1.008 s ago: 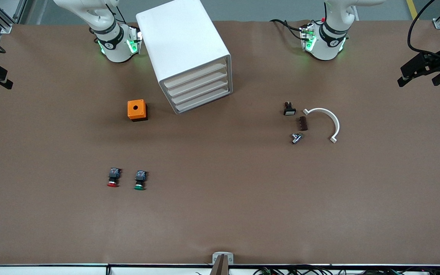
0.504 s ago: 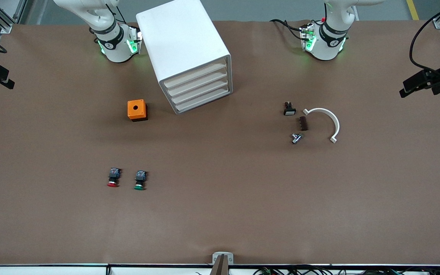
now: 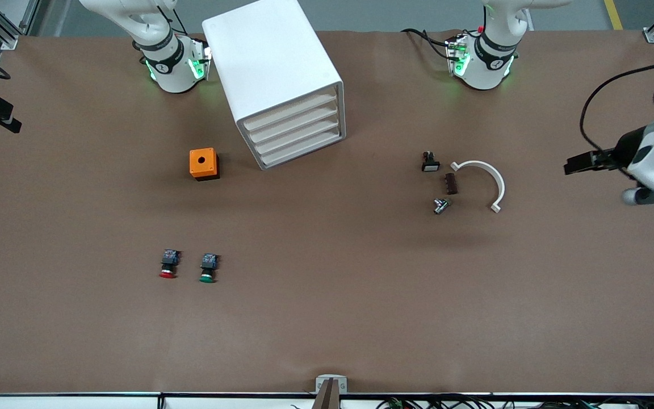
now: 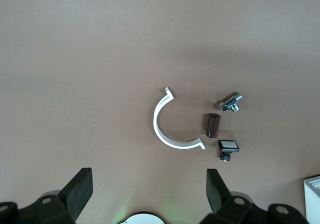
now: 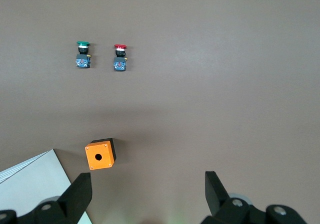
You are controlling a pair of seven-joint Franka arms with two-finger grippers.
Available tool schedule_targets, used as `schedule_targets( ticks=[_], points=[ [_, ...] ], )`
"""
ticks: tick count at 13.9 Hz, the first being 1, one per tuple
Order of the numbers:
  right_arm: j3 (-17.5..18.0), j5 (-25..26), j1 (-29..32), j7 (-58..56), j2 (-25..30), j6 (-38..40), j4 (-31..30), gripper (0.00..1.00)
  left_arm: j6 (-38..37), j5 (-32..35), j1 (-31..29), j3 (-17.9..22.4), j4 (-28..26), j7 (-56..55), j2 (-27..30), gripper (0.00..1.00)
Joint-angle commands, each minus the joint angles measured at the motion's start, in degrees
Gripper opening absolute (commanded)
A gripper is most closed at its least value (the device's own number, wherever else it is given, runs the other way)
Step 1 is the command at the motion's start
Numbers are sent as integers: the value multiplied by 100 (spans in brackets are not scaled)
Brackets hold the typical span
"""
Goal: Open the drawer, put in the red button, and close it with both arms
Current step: 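Move the left gripper toward the white cabinet's top drawer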
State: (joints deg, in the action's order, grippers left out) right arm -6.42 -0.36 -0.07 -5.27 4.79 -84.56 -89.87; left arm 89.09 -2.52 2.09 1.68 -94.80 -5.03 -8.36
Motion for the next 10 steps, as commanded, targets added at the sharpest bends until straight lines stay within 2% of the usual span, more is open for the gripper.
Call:
schedule_targets(
  ticks=[1, 4, 10],
  points=[
    [53, -60, 77, -80, 154, -61, -145, 100, -49, 32, 325, -80, 164, -514, -341, 100],
    [53, -60, 77, -71, 154, -61, -145, 100, -111, -379, 861, -89, 443, -1760, -709, 100],
    [53, -60, 77, -71, 154, -61, -145, 100, -111, -2128, 1723, -89, 1569, -5223, -1843, 100]
  ],
)
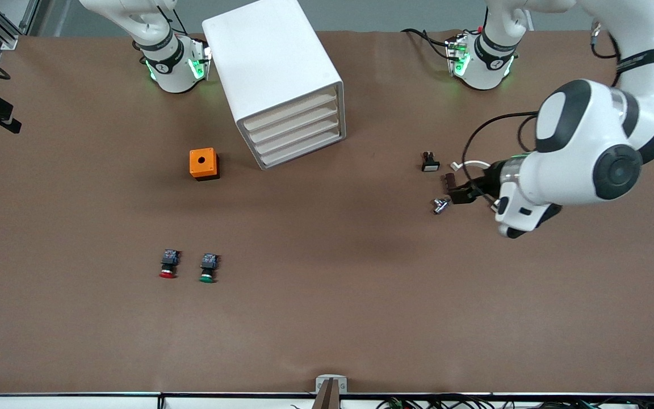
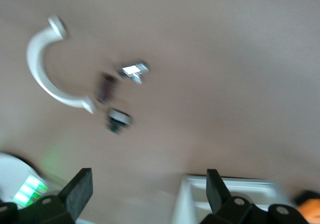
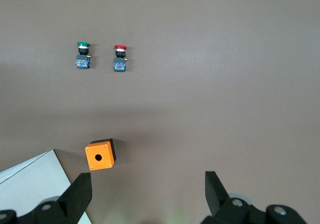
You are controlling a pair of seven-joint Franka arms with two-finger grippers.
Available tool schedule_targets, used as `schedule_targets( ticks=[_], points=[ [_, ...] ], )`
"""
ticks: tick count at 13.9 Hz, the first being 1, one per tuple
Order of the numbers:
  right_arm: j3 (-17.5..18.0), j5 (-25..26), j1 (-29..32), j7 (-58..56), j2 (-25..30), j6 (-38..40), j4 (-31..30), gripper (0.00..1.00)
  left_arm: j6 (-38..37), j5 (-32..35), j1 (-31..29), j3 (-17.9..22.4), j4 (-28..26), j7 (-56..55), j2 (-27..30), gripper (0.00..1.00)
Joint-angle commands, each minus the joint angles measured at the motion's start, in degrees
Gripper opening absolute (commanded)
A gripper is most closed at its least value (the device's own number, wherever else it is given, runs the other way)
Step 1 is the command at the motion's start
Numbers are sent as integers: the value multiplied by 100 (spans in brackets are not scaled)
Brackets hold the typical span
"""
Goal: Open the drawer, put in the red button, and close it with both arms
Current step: 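Move the left gripper toward the white cabinet's top drawer, then grasp the drawer front with the left gripper while the right gripper reaches the red button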
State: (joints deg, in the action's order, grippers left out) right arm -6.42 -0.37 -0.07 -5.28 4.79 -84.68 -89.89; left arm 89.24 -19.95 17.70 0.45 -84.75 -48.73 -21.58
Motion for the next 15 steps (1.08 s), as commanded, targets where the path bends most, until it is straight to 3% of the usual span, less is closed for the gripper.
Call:
schedule_targets(
  ticks=[1, 5, 8, 15],
  points=[
    [53, -60, 77, -70, 154, -49, -143, 100, -118, -596, 294, 34, 591, -1467, -697, 100],
    [53, -60, 77, -70, 154, -40, -143, 100, -91, -1553, 725, -1, 758, -4086, -1303, 100],
    [53, -60, 77, -70, 154, -40, -143, 100, -117, -2100, 744, -360, 767, -5573, -1717, 100],
    [53, 10, 51, -35, -38, 30, -46, 100, -434, -3075, 744, -844, 767, -7527, -2481, 100]
  ],
)
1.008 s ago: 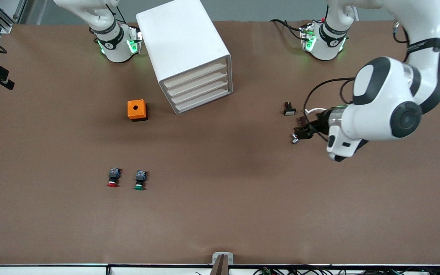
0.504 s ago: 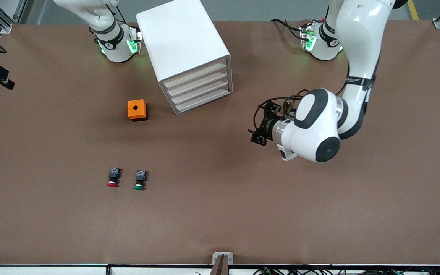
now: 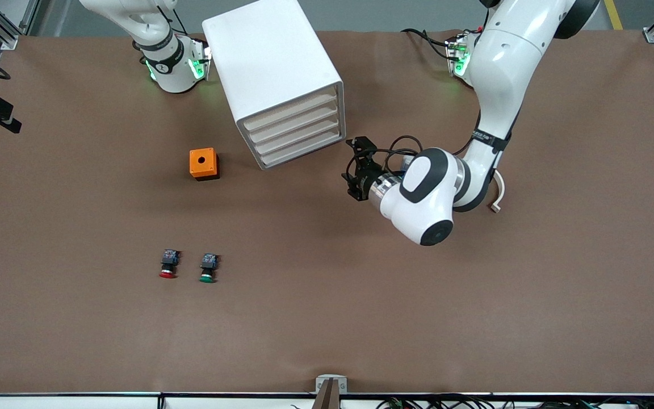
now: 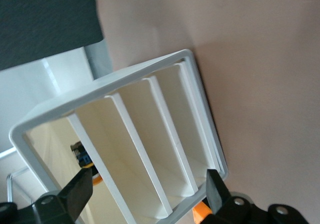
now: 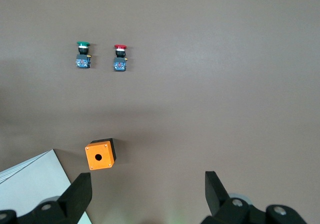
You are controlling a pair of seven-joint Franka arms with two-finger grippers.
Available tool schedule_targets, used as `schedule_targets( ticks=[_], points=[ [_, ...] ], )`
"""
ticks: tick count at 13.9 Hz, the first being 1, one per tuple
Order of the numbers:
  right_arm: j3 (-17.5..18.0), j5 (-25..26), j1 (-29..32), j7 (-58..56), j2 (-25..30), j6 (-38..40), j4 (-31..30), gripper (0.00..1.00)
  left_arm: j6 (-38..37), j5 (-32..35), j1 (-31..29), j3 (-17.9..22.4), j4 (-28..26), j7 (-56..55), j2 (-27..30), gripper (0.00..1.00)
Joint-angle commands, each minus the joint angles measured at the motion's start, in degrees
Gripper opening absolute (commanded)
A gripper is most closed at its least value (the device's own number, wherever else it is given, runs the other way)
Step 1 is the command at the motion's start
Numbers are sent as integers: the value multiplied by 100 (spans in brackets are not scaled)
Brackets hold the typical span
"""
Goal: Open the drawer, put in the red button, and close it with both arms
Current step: 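Grasp the drawer front with the left gripper while the right gripper reaches the red button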
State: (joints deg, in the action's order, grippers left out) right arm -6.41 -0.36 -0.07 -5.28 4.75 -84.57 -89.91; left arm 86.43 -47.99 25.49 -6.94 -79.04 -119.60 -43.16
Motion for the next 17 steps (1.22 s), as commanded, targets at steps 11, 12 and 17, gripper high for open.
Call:
schedule_targets(
  ticks=[11, 12, 17],
  points=[
    [79, -561, -273, 789, -2046, -2754, -992, 100, -408, -1072, 52, -633, 169, -933, -1177, 57],
    [79, -561, -414, 1175, -2283, -3071, -1002, 100, -425, -1107, 122, -633, 161, -933, -1195, 56],
    [70, -544, -793, 1583, -3057, -4013, -993, 100, -504, -1142, 412, -633, 117, -1319, -1326, 54]
  ],
)
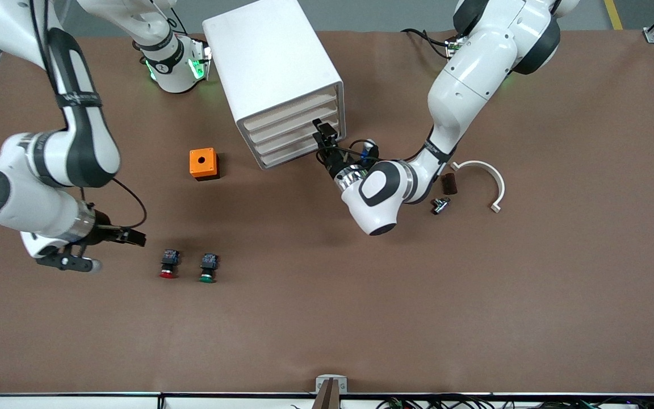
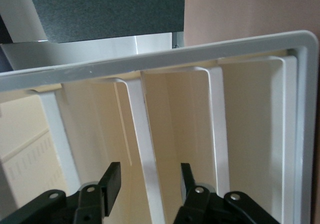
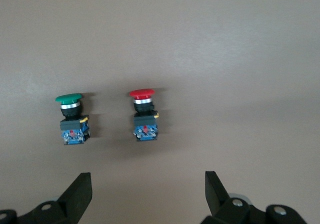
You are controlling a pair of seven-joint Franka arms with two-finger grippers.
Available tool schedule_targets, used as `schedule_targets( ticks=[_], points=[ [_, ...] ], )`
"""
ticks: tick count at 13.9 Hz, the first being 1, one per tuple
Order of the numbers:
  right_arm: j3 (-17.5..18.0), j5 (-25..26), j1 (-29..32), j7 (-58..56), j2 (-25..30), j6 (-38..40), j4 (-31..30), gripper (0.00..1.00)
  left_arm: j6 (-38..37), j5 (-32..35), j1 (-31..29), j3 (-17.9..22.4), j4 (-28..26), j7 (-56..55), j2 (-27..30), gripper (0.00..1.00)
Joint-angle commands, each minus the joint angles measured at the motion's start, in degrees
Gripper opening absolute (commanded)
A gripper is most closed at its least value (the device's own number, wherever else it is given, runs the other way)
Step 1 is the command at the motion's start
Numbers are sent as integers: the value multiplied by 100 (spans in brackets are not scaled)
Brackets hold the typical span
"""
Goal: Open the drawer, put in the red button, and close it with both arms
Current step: 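Pull the drawer open with the left gripper while the right gripper grasps the button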
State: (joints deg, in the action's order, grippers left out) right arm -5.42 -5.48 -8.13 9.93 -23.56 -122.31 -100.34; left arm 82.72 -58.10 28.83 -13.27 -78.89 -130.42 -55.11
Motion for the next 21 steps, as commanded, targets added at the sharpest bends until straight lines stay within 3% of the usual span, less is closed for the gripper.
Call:
schedule_targets(
  ticks=[1, 8, 12, 15, 21],
  points=[
    [-29, -40, -22, 71, -376, -432, 49, 100, -142, -123, 122, 0, 102, -256, -132, 52],
    [-29, -32, -109, 352, -1176, -1329, 67, 100, -389, -114, 386, 0, 58, -256, -132, 24],
    [-29, -40, -232, 624, -1423, -1568, 58, 100, -380, -123, 351, 17, 67, -343, -141, 13],
    [-29, -40, -268, 660, -1467, -1550, 32, 100, -380, -123, 325, 61, 67, -624, -176, 7],
    [-29, -40, -286, 642, -1476, -1462, -109, 83, -353, -106, 27, 79, 84, -722, -272, 7]
  ],
)
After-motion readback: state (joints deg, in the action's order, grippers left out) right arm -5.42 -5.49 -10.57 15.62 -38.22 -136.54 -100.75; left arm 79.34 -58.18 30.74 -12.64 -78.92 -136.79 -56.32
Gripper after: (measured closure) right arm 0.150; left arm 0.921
